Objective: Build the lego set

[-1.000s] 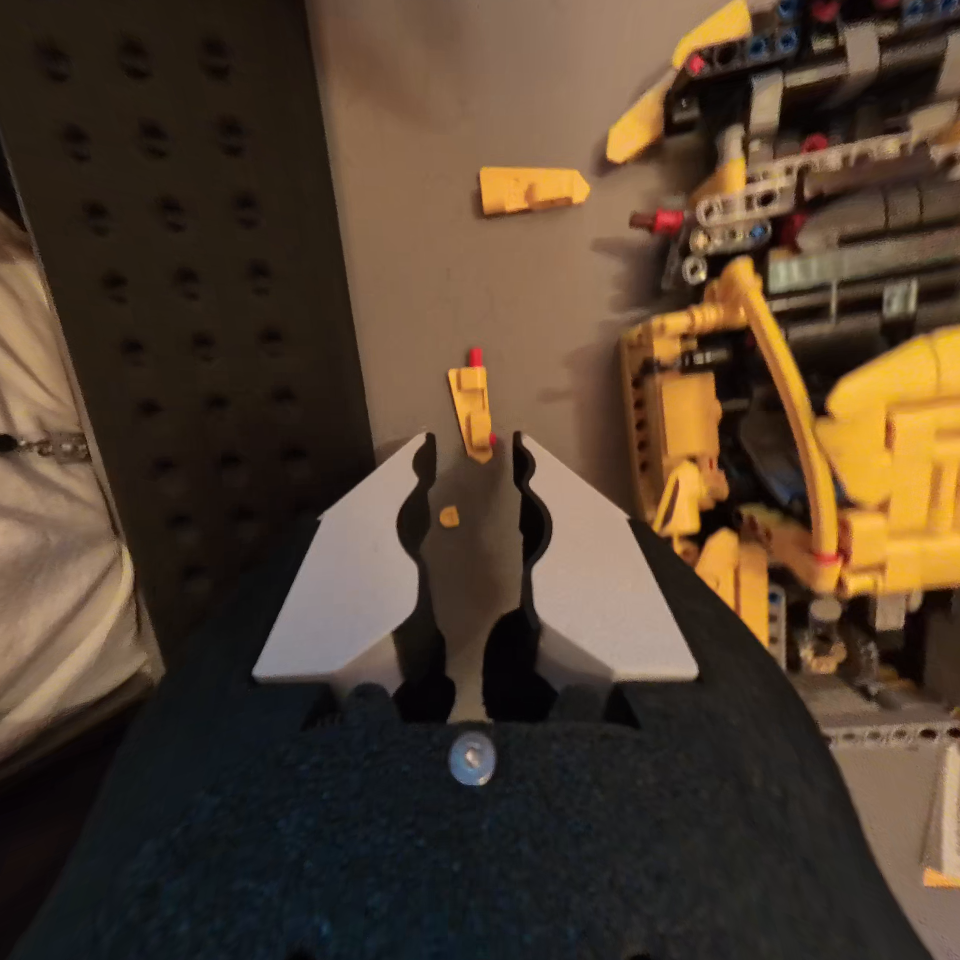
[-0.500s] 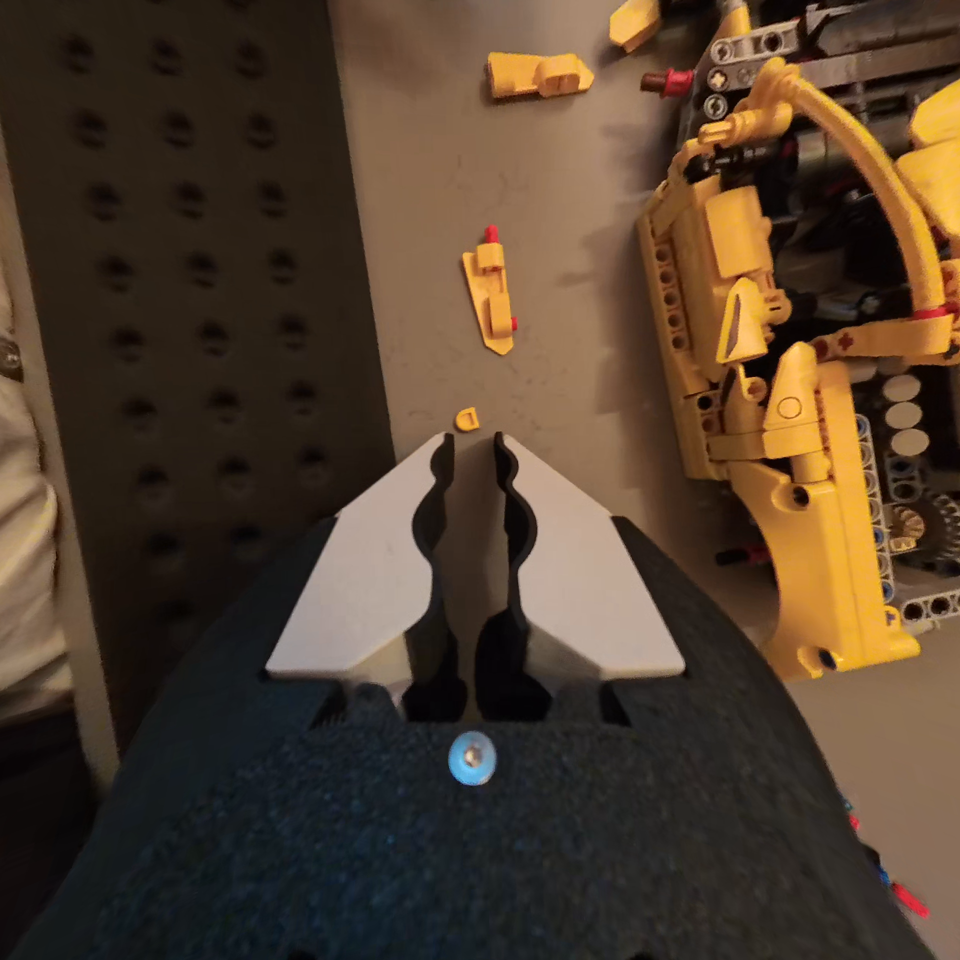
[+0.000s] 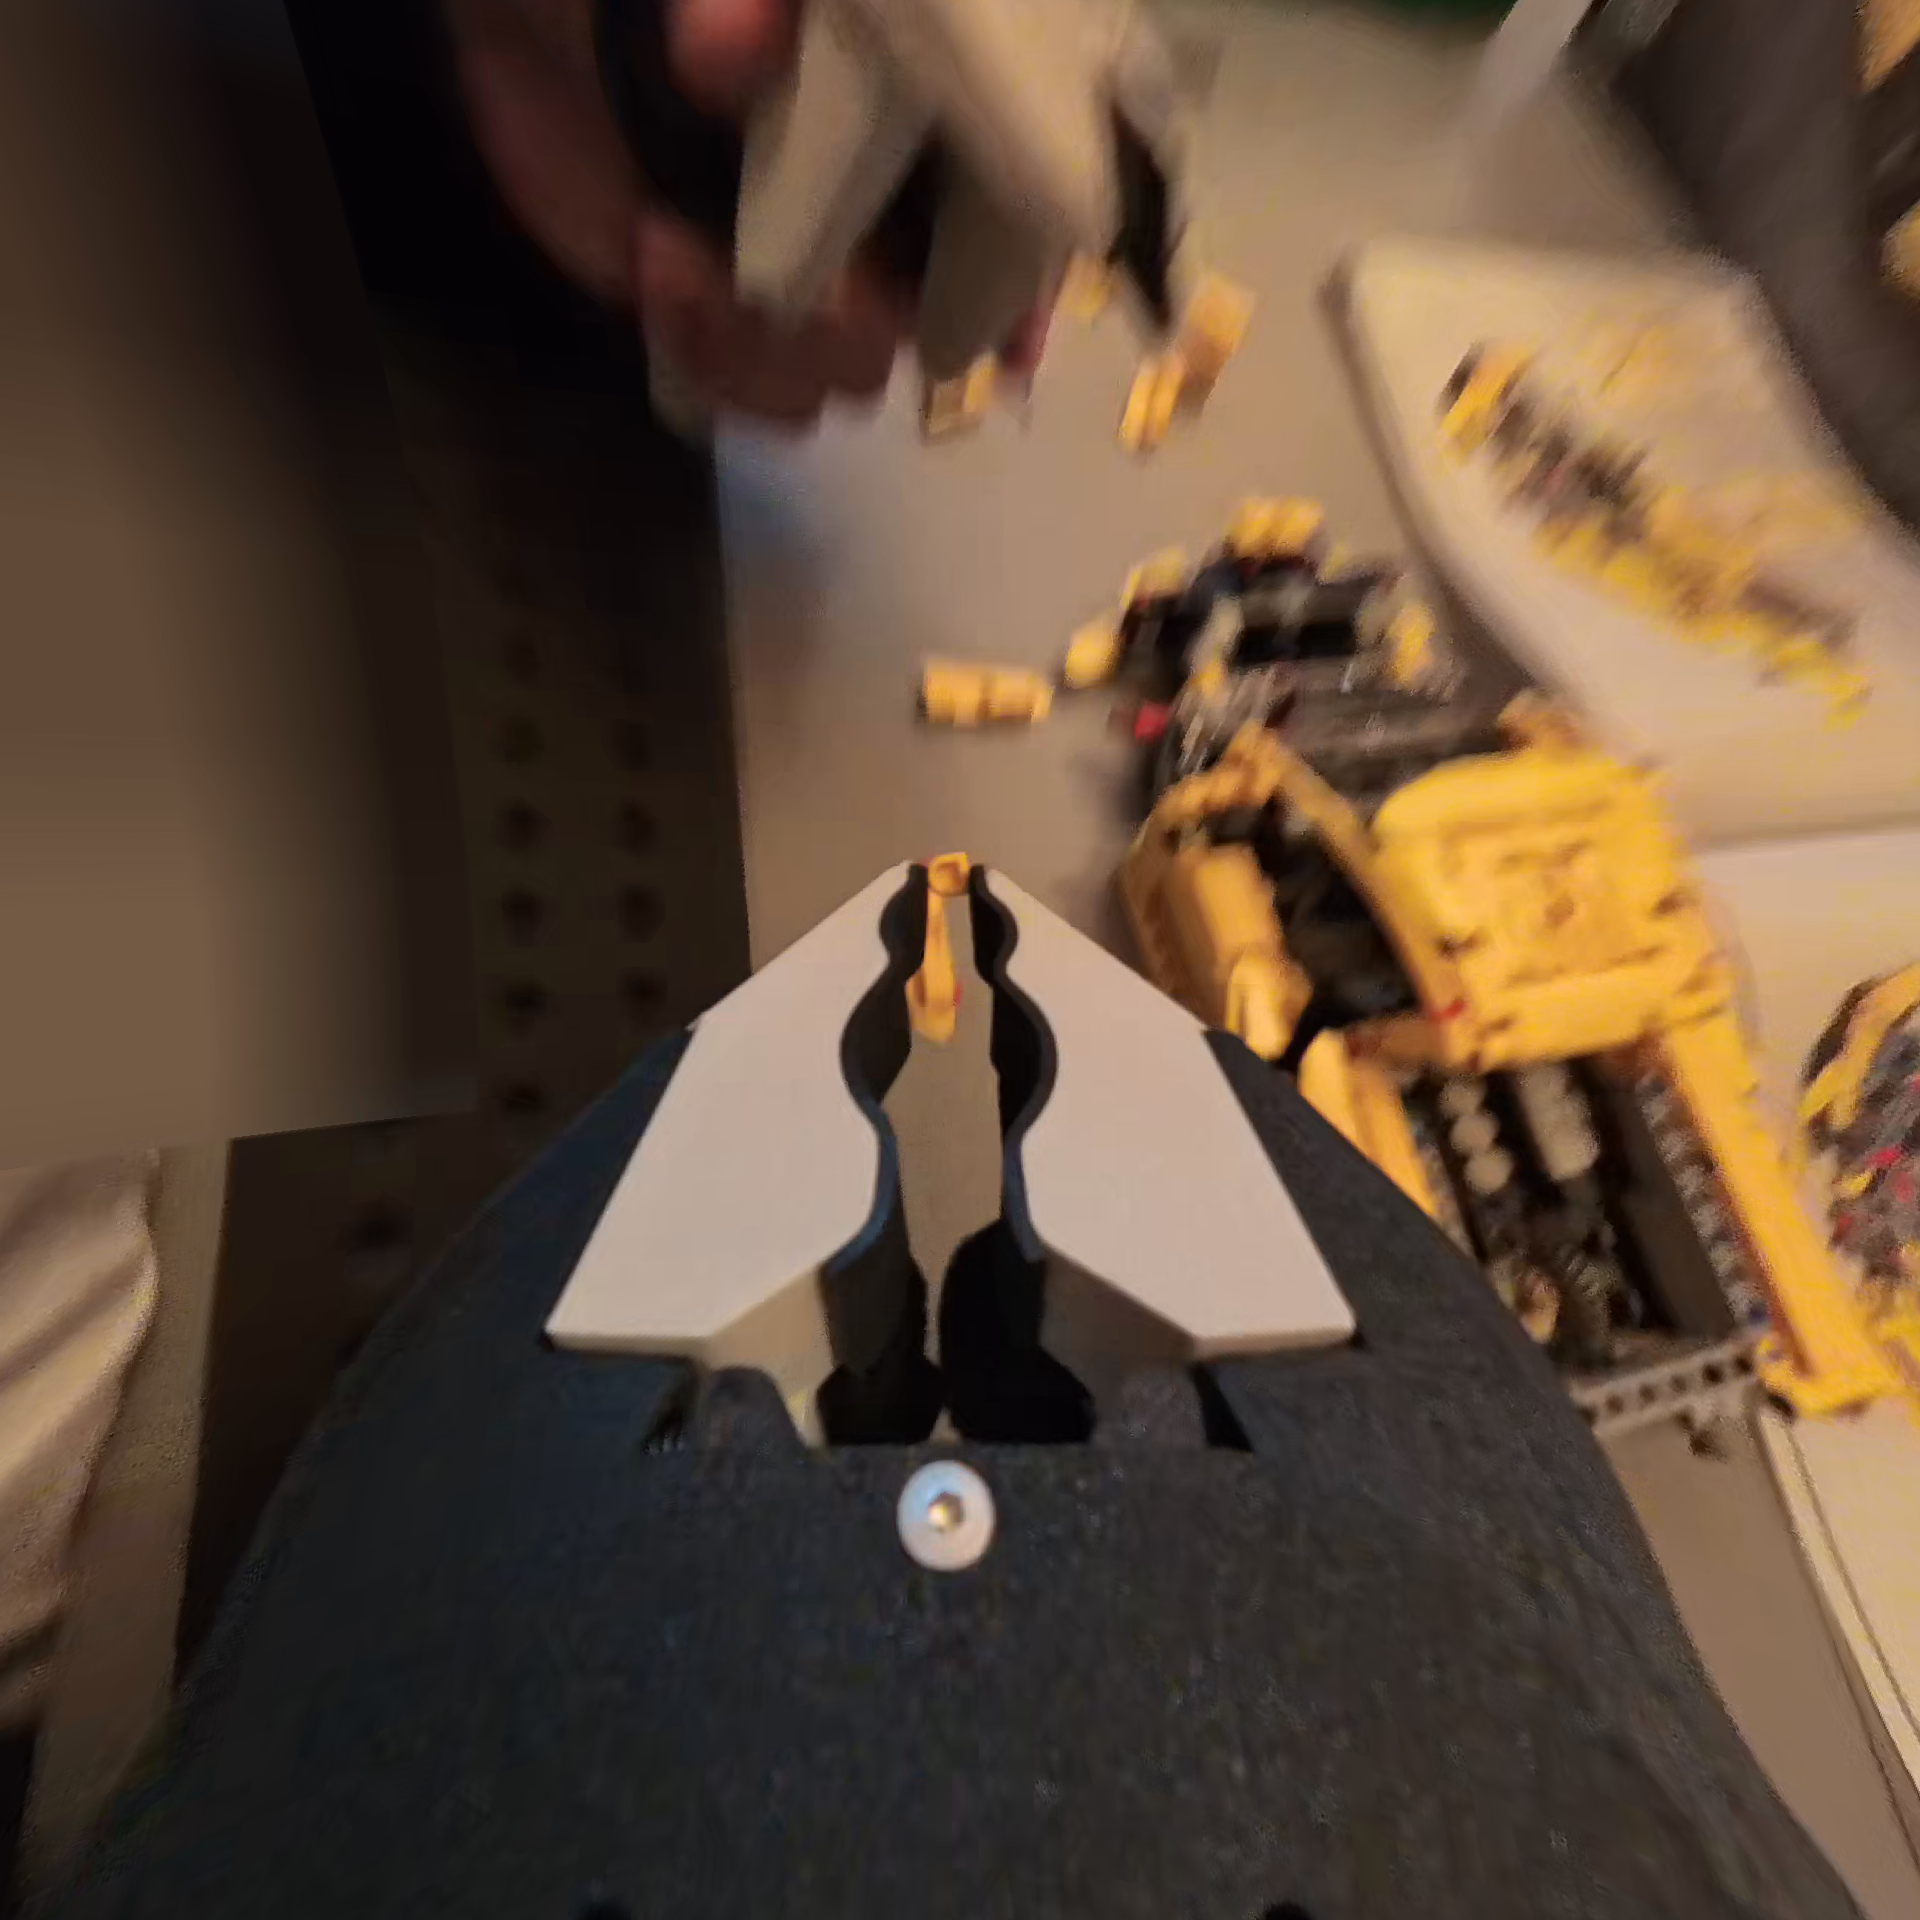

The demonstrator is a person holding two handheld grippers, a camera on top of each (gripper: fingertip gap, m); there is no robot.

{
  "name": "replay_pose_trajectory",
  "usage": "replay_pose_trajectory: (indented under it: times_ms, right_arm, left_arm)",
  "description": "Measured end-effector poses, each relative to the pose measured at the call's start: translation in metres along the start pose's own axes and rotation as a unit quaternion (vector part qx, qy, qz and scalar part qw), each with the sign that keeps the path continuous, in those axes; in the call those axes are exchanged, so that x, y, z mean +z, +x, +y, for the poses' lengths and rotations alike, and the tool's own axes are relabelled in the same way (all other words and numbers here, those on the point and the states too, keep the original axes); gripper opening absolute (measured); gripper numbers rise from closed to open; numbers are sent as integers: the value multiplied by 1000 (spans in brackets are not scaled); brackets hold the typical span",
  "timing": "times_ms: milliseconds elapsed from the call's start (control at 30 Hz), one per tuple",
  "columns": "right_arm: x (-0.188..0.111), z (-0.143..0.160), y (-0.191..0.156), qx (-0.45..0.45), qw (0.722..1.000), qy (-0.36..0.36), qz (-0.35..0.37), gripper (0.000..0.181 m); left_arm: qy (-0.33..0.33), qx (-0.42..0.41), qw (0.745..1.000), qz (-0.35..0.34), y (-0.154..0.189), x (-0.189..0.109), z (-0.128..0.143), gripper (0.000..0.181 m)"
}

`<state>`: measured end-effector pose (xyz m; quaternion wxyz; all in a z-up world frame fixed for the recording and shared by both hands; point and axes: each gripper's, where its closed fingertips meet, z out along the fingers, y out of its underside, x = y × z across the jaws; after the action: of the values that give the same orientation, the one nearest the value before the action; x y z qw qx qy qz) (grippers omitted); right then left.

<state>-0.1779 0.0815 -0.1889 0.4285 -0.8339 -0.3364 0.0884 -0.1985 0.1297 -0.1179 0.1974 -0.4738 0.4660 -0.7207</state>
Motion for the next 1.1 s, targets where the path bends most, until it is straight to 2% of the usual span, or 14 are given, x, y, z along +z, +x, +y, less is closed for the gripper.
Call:
replay_pose_trajectory:
  times_ms: [67, 133, 200, 267, 333, 533, 700, 1100]
  right_arm:
    - [-14, -45, 5, 34, 992, 122, 2, 7]
    - [-28, -78, 10, 79, 970, 228, -19, 7]
    - [-40, -98, 14, 119, 941, 312, -51, 7]
    - [-47, -107, 19, 129, 923, 359, -58, 6]
    - [-44, -106, 17, 118, 926, 356, -55, 6]
    - [-38, -100, 14, 94, 936, 335, -46, 6]
    - [-37, -100, 9, 93, 936, 335, -62, 7]
    - [-34, -97, 8, 82, 943, 318, -55, 7]
  left_arm:
    - [36, -69, 995, 62, 14, 1, -12, 15]
    - [76, -137, 982, 105, 17, -1, -24, 14]
    - [91, -192, 966, 148, 23, 0, -26, 14]
    - [76, -222, 957, 170, 27, 5, -20, 15]
    - [74, -239, 952, 178, 29, 9, -18, 20]
    - [70, -267, 938, 208, 35, 15, -17, 19]
    - [75, -284, 925, 241, 43, 15, -19, 7]
    - [67, -279, 931, 224, 39, 17, -14, 5]
